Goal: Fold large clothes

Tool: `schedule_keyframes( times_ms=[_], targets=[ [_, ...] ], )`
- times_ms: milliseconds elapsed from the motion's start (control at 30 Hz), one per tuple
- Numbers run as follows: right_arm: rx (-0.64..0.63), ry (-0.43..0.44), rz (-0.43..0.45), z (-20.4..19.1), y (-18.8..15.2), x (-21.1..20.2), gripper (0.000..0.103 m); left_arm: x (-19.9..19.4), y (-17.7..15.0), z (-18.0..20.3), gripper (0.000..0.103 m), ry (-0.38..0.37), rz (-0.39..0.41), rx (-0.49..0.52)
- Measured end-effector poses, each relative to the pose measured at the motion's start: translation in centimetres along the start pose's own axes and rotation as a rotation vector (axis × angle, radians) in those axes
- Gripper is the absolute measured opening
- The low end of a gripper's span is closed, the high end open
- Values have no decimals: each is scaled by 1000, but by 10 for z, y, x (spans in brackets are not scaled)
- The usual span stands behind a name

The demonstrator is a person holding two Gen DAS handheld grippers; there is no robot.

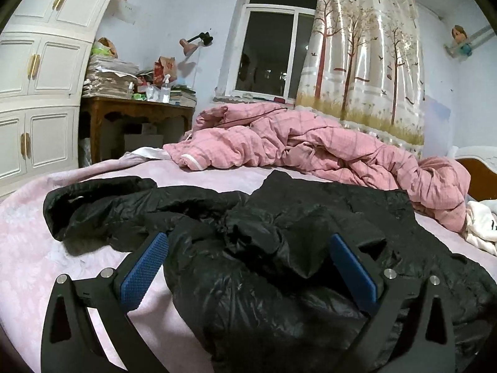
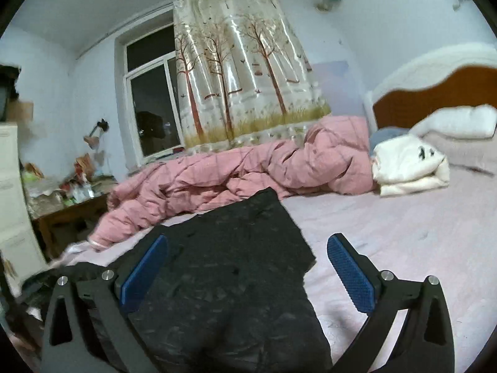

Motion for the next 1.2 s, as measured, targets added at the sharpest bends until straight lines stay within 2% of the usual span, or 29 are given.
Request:
schedule_keyframes(
  times_ms=[100,200,233,300,367,433,500,567,633,667,733,767,800,867,933,1033,1167,1200],
  targets=[
    [-26,-35,-88,18,-3,23,103,-1,0,2,103,-7,3,2],
    [213,-7,-211,65,-10,44,103,-1,0,4,103,-8,2,11],
    [316,48,-312,79,-19,60,103,-1,-1,4,103,-7,1,13],
    [391,151,-507,87,-37,87,101,0,-1,6,103,-7,-7,18],
    [352,198,-642,87,-55,106,99,3,-3,8,103,-9,-20,26],
    [305,235,-715,81,-70,114,98,4,-4,11,103,-12,-25,36],
    [284,336,-800,63,-89,120,97,4,-4,13,103,-6,-23,53],
    [302,356,-856,52,-109,124,93,2,-5,17,103,3,-15,75],
    [284,271,-852,51,-125,133,93,-1,-4,21,103,5,0,94],
    [240,254,-838,47,-125,133,92,-5,-2,22,103,3,17,99],
    [153,245,-833,38,-126,131,58,-15,2,26,103,-12,64,112],
    [124,255,-842,32,-131,130,18,-17,4,29,103,-13,77,122],
    [120,250,-851,33,-133,129,10,-18,4,32,103,-2,83,140],
    [102,224,-822,37,-130,128,7,-16,2,38,103,7,77,175],
    [66,168,-756,46,-115,128,5,-15,1,44,103,14,73,212],
    [-25,24,-644,69,-82,134,4,-14,-1,52,103,33,71,254],
    [-128,-224,-582,124,-51,153,3,-7,-4,49,103,35,30,239],
    [-136,-256,-573,134,-46,157,3,-6,-4,47,103,33,23,230]
  ],
)
Point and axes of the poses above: each gripper's, at about its wrist camera, not at the fingertips, and x roughly the way its jaws point, z to its right, y to its top, the point moved 10 cm from there along x, roughly the way its jaws point
